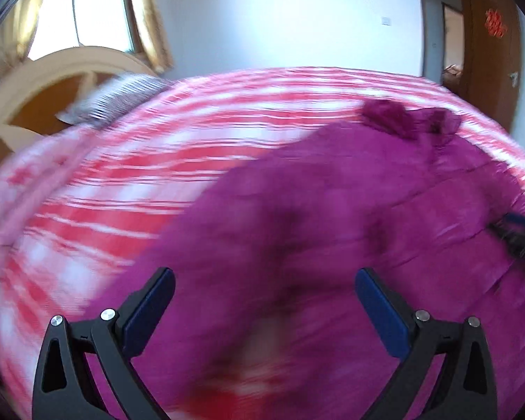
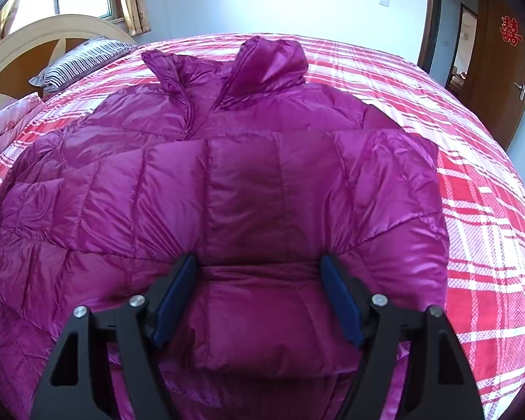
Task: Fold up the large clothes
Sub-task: 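Grasp the other sleeve cuff with the left tool, then lift the sleeve with the left tool and fold it across the body, release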
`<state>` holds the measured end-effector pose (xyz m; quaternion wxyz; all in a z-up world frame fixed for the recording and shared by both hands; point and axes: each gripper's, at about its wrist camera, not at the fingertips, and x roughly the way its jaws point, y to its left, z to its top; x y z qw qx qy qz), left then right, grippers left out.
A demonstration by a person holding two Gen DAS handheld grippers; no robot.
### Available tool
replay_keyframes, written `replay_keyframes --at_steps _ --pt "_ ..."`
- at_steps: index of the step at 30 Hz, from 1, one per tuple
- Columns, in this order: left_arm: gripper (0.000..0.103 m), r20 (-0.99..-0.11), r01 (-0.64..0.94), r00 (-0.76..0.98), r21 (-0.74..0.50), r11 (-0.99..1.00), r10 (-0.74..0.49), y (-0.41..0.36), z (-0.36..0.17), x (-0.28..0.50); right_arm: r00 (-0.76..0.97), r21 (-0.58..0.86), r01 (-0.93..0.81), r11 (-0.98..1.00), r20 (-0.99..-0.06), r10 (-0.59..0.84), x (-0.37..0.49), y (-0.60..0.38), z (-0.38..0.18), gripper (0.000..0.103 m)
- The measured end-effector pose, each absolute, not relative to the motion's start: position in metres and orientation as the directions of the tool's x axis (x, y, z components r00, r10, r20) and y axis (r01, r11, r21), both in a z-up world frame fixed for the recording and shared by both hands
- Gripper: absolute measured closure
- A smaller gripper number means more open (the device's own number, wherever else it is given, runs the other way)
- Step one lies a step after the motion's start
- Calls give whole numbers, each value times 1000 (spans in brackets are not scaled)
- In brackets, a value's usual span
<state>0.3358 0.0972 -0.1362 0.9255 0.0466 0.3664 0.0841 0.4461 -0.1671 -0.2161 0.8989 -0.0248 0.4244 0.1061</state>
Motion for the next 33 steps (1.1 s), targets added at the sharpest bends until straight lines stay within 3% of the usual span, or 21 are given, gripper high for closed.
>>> replay_keyframes --at_steps 4,8,17,19,21,26,33 --pt "1 -673 -245 678 173 954 296 171 -137 293 620 44 -212 976 -766 169 446 -167 -216 26" --pt "1 -709 -378 627 85 922 323 236 -145 251 621 36 -212 977 -767 164 446 -166 -216 26" --pt "2 -754 -395 635 -128 910 169 252 -175 246 628 12 -210 978 -765 145 443 -163 -214 26" --pt "16 -774 -417 608 -122 901 177 252 -185 255 630 6 -209 978 -764 139 442 -163 -214 26" --pt "44 -765 -424 609 -90 901 210 246 -184 257 631 6 -207 978 -763 138 442 -163 -214 26" --pt "85 -723 -401 651 -69 914 231 248 -166 253 632 7 -207 978 -762 139 442 -164 -214 26" --pt "89 -633 -389 725 -51 920 272 256 -110 266 635 11 -205 979 -760 141 441 -164 -214 26"
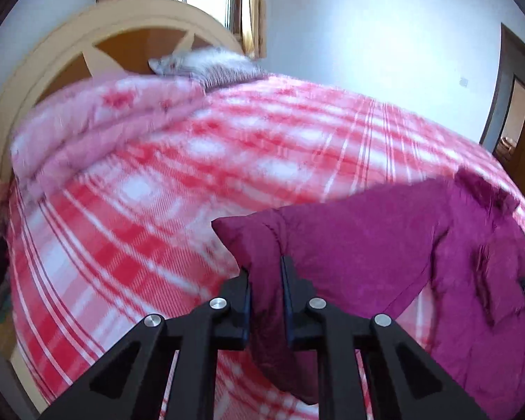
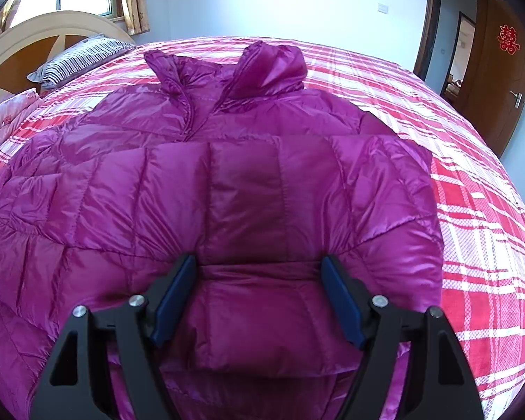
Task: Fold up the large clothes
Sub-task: 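Lift the sleeve with the left tool and fold it across the body, release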
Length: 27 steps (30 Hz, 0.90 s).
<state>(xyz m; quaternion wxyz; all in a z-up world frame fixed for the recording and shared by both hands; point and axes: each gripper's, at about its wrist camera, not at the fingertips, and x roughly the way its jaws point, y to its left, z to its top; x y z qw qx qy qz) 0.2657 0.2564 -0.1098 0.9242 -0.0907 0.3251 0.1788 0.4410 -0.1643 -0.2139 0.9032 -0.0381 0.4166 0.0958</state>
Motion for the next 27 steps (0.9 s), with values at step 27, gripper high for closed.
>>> replay_keyframes --at_steps 27 --pt "90 -449 132 886 1 991 -117 14 19 354 634 116 -215 970 -739 228 444 -174 -214 19"
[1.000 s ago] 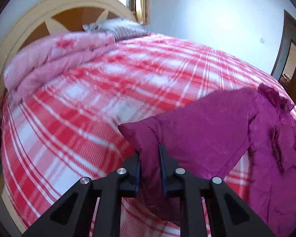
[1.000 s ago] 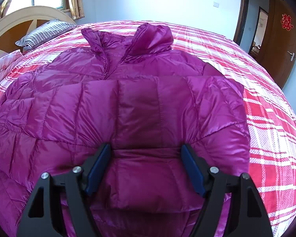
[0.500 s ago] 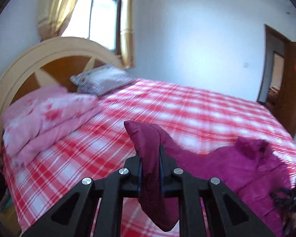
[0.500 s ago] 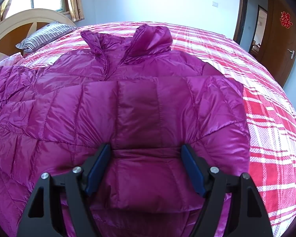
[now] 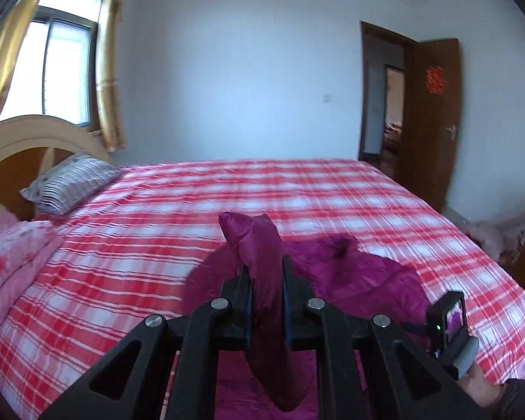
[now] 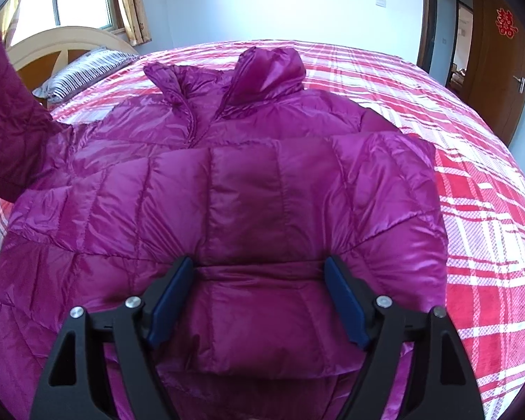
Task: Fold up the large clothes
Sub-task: 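Lift the sleeve with the left tool and fold it across the body, release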
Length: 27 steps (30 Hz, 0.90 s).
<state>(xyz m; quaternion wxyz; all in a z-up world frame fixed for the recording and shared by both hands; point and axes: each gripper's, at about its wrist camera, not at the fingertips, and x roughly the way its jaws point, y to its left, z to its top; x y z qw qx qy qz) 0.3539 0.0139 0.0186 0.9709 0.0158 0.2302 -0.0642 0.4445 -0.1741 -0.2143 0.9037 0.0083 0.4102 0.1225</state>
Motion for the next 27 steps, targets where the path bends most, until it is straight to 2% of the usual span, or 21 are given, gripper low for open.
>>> replay_keyframes --at_steps 10,19,23,26,27 --pt "90 -557 242 799 -47 969 -226 -67 -42 378 635 128 -219 967 -734 241 445 -174 -214 16" --pt "90 -617 260 755 -24 965 -219 -98 -87 387 633 122 -221 968 -737 237 445 -173 -216 15" --pt "85 -624 301 748 16 953 -226 -118 -86 384 627 116 -222 968 -744 233 447 -172 -217 14" --pt "85 -581 345 766 9 939 -275 -119 -69 372 628 125 -222 967 -740 240 446 -175 -216 14" --pt "78 -558 354 777 6 935 -291 -114 -62 367 625 142 -221 965 -738 252 446 -178 -216 14"
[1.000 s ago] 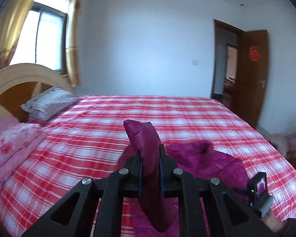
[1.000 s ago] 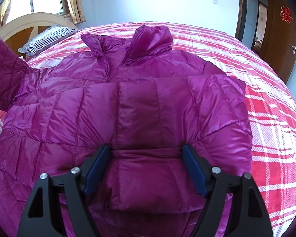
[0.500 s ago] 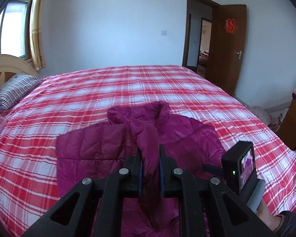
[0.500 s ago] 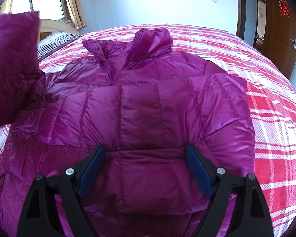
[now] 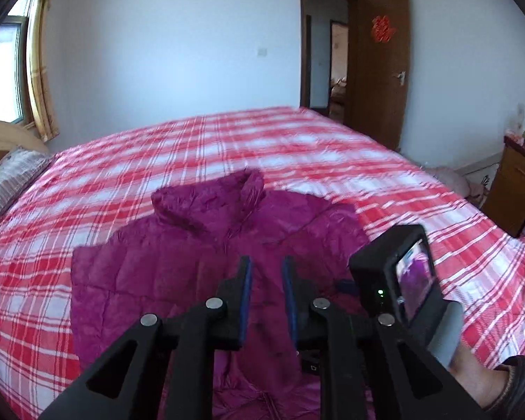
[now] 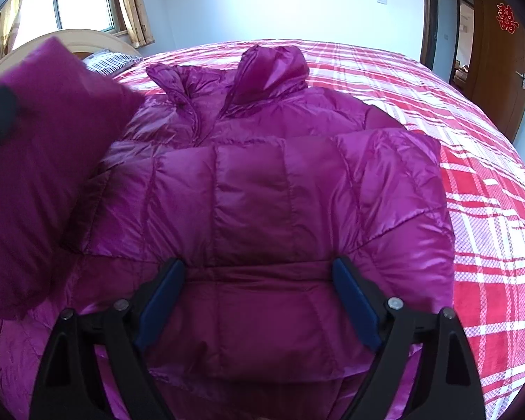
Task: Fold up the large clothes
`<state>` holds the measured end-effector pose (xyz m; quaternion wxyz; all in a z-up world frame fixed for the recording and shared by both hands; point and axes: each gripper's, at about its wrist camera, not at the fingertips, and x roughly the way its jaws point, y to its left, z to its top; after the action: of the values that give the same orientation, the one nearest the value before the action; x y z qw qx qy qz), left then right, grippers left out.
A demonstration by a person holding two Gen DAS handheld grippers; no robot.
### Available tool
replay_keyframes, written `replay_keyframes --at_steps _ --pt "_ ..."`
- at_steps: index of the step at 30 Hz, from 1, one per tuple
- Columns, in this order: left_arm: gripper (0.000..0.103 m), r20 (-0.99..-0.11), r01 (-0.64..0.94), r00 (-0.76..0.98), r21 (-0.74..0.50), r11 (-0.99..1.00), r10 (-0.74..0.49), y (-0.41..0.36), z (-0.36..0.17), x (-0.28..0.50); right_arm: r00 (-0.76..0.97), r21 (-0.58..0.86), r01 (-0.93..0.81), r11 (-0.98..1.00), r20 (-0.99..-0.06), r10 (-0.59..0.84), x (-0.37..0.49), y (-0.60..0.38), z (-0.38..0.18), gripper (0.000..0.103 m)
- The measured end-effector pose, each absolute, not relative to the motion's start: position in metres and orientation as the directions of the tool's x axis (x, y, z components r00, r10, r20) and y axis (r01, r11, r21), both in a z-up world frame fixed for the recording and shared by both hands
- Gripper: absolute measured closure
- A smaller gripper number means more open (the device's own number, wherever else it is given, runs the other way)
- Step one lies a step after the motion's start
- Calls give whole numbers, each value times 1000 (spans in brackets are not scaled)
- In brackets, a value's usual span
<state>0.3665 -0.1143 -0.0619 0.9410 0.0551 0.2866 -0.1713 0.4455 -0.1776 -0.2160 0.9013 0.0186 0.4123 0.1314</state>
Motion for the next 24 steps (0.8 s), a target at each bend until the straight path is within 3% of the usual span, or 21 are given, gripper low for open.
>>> replay_keyframes --at_steps 1,3,4,7,10,13,16,18,24 --pt "69 -543 357 786 5 934 -297 -110 -57 364 624 160 -222 962 -735 266 446 -181 -216 14" --pt "19 -502 317 823 18 948 -266 -93 -50 361 621 179 -220 959 -733 279 446 -183 -216 14" --pt "16 -478 279 847 26 960 -233 -81 -50 362 621 165 -220 962 -737 268 447 -181 -216 13" --pt "16 -491 182 861 57 982 -131 -50 -63 377 623 119 -220 968 -746 233 447 -174 -217 13" --pt "16 -620 64 785 94 994 8 -26 -107 412 628 148 -221 964 -735 257 445 -179 -215 13" --pt "16 -701 25 712 81 996 39 -14 -150 427 659 221 -169 960 -700 277 435 -202 -202 16" --pt "16 -707 34 706 96 995 44 -20 -170 426 711 219 -91 971 -668 217 420 -223 -185 22" --pt "16 -703 42 709 117 992 53 -25 -172 426 736 211 -56 976 -652 183 412 -230 -170 45" --pt "15 -710 60 702 134 989 54 -26 -175 426 716 264 -224 938 -608 342 409 -171 -142 46"
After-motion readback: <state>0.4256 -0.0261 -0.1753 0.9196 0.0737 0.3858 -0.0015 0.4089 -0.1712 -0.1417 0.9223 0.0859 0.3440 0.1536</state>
